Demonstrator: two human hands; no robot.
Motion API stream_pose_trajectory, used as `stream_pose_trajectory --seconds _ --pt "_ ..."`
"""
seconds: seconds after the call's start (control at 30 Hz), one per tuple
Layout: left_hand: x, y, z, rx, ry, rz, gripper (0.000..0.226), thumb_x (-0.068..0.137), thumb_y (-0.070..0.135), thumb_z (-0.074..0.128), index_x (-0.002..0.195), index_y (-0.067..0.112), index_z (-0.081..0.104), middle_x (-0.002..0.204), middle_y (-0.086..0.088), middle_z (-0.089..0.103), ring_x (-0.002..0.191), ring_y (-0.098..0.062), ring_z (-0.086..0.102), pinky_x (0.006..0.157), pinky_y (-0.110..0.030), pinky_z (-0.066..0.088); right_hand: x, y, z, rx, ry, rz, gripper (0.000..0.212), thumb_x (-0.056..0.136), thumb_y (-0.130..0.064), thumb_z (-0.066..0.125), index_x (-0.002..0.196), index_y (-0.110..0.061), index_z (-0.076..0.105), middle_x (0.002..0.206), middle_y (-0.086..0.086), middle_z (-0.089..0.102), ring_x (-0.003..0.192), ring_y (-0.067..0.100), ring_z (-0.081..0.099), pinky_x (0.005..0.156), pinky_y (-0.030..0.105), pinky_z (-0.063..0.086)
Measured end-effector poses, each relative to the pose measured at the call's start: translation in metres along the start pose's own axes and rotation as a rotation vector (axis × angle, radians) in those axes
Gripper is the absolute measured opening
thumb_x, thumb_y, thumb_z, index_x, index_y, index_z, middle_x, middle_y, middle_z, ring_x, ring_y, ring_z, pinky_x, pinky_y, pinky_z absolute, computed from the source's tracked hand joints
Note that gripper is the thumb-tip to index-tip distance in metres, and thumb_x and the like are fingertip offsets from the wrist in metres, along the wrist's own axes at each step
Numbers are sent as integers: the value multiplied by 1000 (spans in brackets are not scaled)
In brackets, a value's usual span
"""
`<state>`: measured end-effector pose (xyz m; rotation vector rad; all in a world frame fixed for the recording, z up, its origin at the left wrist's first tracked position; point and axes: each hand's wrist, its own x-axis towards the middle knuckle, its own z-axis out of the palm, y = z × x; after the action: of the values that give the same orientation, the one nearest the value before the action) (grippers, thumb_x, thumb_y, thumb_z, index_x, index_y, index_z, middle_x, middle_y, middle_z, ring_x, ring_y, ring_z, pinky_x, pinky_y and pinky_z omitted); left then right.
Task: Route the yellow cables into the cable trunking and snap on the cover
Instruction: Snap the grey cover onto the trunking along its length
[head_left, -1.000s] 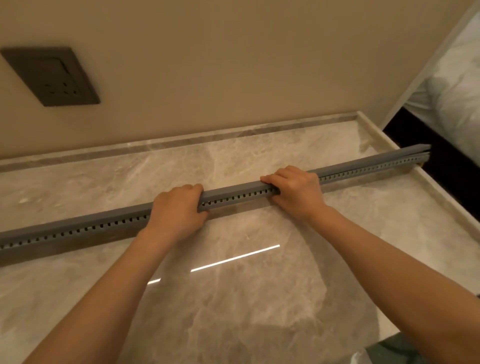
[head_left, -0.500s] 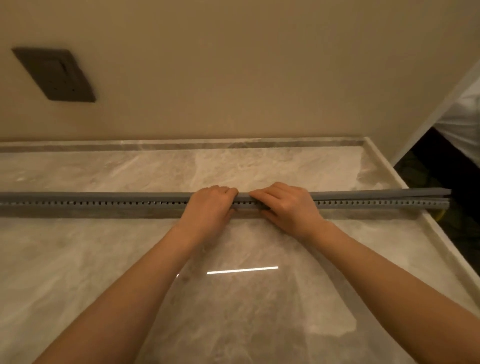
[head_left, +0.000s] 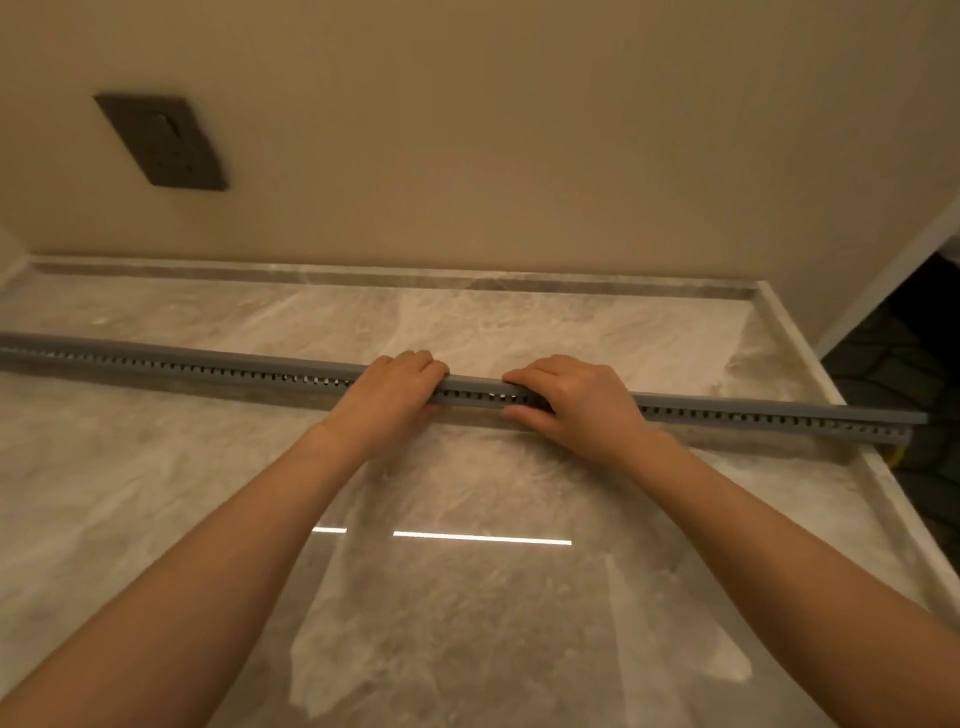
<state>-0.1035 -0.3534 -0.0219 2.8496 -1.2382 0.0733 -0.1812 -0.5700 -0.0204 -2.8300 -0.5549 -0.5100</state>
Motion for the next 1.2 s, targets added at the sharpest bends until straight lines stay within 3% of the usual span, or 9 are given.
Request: stream_pose_trajectory --seconds 0.13,0.3,0.43,0.63,0.83,1.2 --pt "1 -2 -1 -68 -8 -15 29 89 29 55 115 17 50 108 -2 54 97 -21 50 82 -33 37 9 2 -3 77 -70 92 30 92 -41 49 109 -21 63 101 -2 67 91 17 59 68 33 49" --pt "6 -7 -14 -310 -92 -79 32 84 49 57 100 21 58 90 5 58 79 -13 53 70 -29 43 13 2 -3 126 -156 103 27 92 -38 50 110 -21 62 101 -2 65 92 14 54 73 32 48" --pt "13 -16 -21 -380 -153 -70 27 84 40 63 102 21 60 91 4 62 79 -12 55 70 -30 46 15 3 -4 173 -159 131 27 90 -36 55 111 -20 61 101 -3 63 91 12 53 77 31 47" --pt "18 -24 -13 -511 -200 -89 27 76 38 72 97 24 63 87 9 60 77 -5 55 63 -18 42 15 2 -3 268 -236 221 26 88 -36 59 110 -22 63 102 -2 64 84 7 51 76 28 46" --pt "18 -28 -8 -567 -172 -77 28 73 38 75 95 23 68 87 9 63 76 -1 55 63 -14 42 18 4 -4 189 -317 220 27 89 -41 55 111 -28 64 101 -7 67 83 8 55 71 29 46" --pt "15 -27 -5 -610 -107 -115 31 66 35 81 92 21 70 84 10 64 77 -5 58 66 -17 45 2 -5 1 91 -186 175 41 84 -40 62 122 -23 59 107 -4 68 95 14 61 77 31 50"
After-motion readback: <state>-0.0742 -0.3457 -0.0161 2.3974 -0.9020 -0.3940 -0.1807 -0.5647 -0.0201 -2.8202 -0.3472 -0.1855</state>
